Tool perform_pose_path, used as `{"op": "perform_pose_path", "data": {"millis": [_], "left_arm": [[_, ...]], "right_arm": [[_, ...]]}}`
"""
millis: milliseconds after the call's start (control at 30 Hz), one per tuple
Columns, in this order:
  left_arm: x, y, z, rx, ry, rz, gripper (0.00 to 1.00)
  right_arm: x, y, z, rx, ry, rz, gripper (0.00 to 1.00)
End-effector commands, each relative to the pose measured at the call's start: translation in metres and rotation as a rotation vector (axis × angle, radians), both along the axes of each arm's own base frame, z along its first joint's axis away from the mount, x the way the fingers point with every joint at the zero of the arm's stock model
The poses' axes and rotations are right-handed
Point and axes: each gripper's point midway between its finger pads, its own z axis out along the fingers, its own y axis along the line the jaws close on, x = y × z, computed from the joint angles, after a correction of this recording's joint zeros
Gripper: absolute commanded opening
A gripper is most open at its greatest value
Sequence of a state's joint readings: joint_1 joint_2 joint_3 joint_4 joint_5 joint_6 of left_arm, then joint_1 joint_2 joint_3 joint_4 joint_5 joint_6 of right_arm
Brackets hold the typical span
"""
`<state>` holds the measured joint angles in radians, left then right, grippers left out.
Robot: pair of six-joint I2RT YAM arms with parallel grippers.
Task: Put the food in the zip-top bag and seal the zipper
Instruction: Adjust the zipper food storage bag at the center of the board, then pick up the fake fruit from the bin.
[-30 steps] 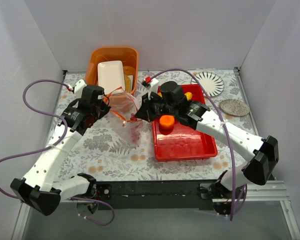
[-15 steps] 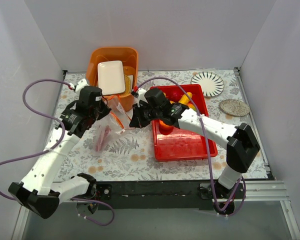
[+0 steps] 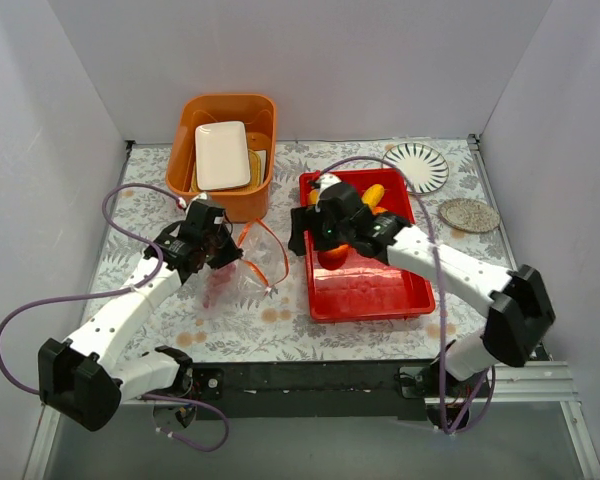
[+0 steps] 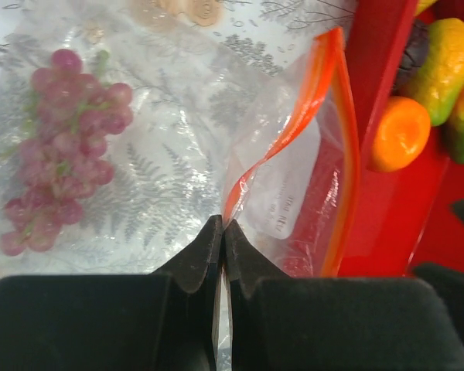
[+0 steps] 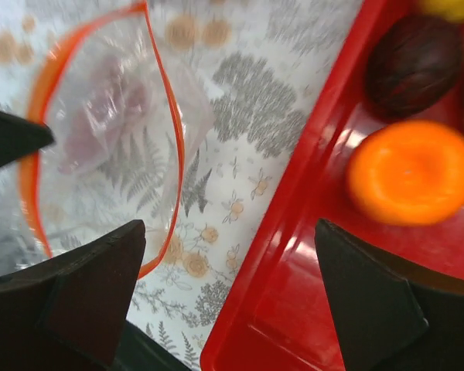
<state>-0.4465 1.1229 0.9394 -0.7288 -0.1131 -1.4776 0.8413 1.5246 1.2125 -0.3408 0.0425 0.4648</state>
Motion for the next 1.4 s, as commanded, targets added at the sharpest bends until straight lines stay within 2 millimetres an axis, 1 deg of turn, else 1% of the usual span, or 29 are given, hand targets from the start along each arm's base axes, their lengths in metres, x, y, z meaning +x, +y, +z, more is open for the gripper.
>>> {"op": "perform_pose_path", "data": {"millis": [0,33,67,100,133,167,200,233,267,300,333,400,433,500,533,567,600,633,700,867,967,1000,1033,1133,1167,1200,1267,1300,1367], "left_arm": [[0.011,-0.019,0.024,-0.086,-0.067,-0.069,0.0],[0.012,-0.021,0.024,-0.09,-0.069,-0.075,0.0],[0.011,-0.024,0.024,-0.1,-0.062,-0.084,0.0],[0.011,-0.024,0.023,-0.102,-0.063,-0.087,0.0],[0.013,-0.025,0.024,-0.104,-0.075,-0.091,0.0],[0.009,-0.031,0.026,-0.132,-0.069,-0.125,0.0],[0.008,-0.033,0.025,-0.139,-0.068,-0.136,0.0],[0.008,-0.036,0.028,-0.146,-0.079,-0.154,0.0],[0.008,-0.039,0.03,-0.156,-0.087,-0.176,0.0],[0.003,-0.047,0.034,-0.188,-0.09,-0.223,0.0],[0.004,-0.05,0.038,-0.196,-0.106,-0.247,0.0],[0.002,-0.054,0.044,-0.215,-0.12,-0.275,0.0],[0.001,-0.054,0.042,-0.213,-0.121,-0.284,0.0],[0.001,-0.052,0.043,-0.202,-0.137,-0.289,0.0],[0.0,-0.051,0.043,-0.195,-0.141,-0.294,0.0],[-0.001,-0.05,0.043,-0.186,-0.145,-0.301,0.0],[-0.001,-0.047,0.042,-0.174,-0.147,-0.295,0.0],[-0.002,-0.046,0.041,-0.165,-0.142,-0.292,0.0],[-0.003,-0.044,0.038,-0.158,-0.136,-0.297,0.0],[-0.006,-0.045,0.039,-0.166,-0.141,-0.302,0.0],[-0.008,-0.046,0.038,-0.177,-0.138,-0.303,0.0],[-0.008,-0.049,0.037,-0.19,-0.136,-0.312,0.0],[-0.008,-0.051,0.037,-0.199,-0.134,-0.318,0.0],[-0.007,-0.056,0.036,-0.212,-0.119,-0.334,0.0],[-0.007,-0.056,0.035,-0.213,-0.114,-0.331,0.0],[-0.006,-0.055,0.035,-0.209,-0.116,-0.323,0.0],[-0.006,-0.053,0.034,-0.203,-0.117,-0.314,0.0],[-0.007,-0.051,0.033,-0.195,-0.111,-0.308,0.0],[-0.006,-0.048,0.032,-0.182,-0.115,-0.293,0.0]], "right_arm": [[0.029,-0.06,0.041,-0.017,-0.149,-0.216,0.98],[0.038,-0.078,0.035,-0.007,-0.123,-0.266,0.98],[0.037,-0.089,0.023,-0.012,-0.091,-0.285,0.98],[0.047,-0.11,0.012,-0.011,-0.052,-0.343,0.98],[0.042,-0.11,0.004,0.029,0.008,-0.318,0.98],[0.04,-0.115,-0.012,0.052,0.053,-0.327,0.98],[0.044,-0.121,-0.018,0.097,0.088,-0.338,0.98],[0.039,-0.116,-0.022,0.142,0.124,-0.307,0.98],[0.039,-0.117,-0.033,0.166,0.144,-0.32,0.98],[0.043,-0.121,-0.036,0.183,0.154,-0.335,0.98],[0.041,-0.119,-0.044,0.193,0.186,-0.324,0.98],[0.044,-0.117,-0.049,0.226,0.208,-0.312,0.98],[0.044,-0.115,-0.057,0.225,0.231,-0.312,0.98],[0.048,-0.111,-0.061,0.248,0.24,-0.303,0.98],[0.049,-0.111,-0.069,0.247,0.255,-0.304,0.98],[0.053,-0.108,-0.068,0.266,0.246,-0.299,0.98],[0.052,-0.107,-0.074,0.276,0.273,-0.299,0.98],[0.056,-0.105,-0.076,0.29,0.274,-0.299,0.98],[0.06,-0.104,-0.08,0.292,0.281,-0.303,0.98],[0.069,-0.104,-0.098,0.292,0.303,-0.325,0.97],[0.073,-0.102,-0.112,0.292,0.315,-0.327,0.96],[0.072,-0.1,-0.114,0.303,0.321,-0.316,0.94],[0.072,-0.099,-0.12,0.305,0.335,-0.311,0.93],[0.071,-0.093,-0.126,0.325,0.358,-0.288,0.87],[0.072,-0.091,-0.125,0.335,0.353,-0.277,0.85],[0.068,-0.09,-0.126,0.343,0.365,-0.262,0.77],[0.066,-0.089,-0.126,0.348,0.374,-0.26,0.68],[0.062,-0.09,-0.129,0.343,0.378,-0.258,0.58],[0.06,-0.092,-0.123,0.35,0.358,-0.252,0.47]]}}
